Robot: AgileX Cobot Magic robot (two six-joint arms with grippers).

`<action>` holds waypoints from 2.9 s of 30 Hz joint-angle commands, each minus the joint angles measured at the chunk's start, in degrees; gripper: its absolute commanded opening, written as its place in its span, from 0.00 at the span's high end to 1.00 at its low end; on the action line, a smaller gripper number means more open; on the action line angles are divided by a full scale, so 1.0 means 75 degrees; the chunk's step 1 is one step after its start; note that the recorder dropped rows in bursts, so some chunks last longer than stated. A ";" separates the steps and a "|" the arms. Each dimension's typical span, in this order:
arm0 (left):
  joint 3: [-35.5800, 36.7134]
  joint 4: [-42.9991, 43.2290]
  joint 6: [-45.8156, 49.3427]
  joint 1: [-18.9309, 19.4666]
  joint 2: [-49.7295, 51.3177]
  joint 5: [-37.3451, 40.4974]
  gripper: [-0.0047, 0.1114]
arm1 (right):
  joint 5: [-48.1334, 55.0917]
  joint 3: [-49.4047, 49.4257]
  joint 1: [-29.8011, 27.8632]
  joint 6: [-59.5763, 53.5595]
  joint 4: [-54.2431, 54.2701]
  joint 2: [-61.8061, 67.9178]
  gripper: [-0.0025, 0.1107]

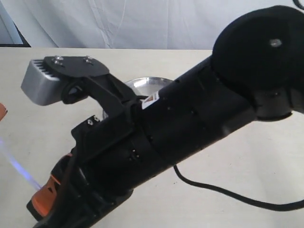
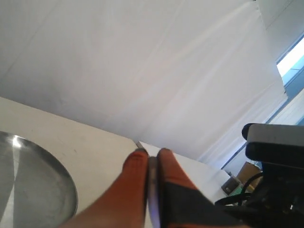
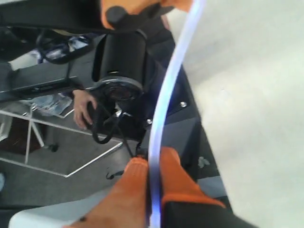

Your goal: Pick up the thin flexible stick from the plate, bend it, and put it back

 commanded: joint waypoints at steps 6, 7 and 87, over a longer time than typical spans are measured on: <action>-0.1060 0.0334 0.1197 -0.0027 0.1808 -0.1382 0.96 | -0.1567 -0.0052 -0.0040 0.1328 -0.0814 -0.0687 0.98; -0.1132 0.0334 0.1231 -0.0027 0.2011 -0.1483 0.96 | -0.1599 -0.0052 -0.0040 0.1375 -0.0814 -0.0699 0.98; -0.1672 -0.1538 0.4242 -0.0027 0.4260 -0.3623 0.96 | -0.1693 -0.0052 -0.0040 0.2042 -0.1616 -0.0130 0.89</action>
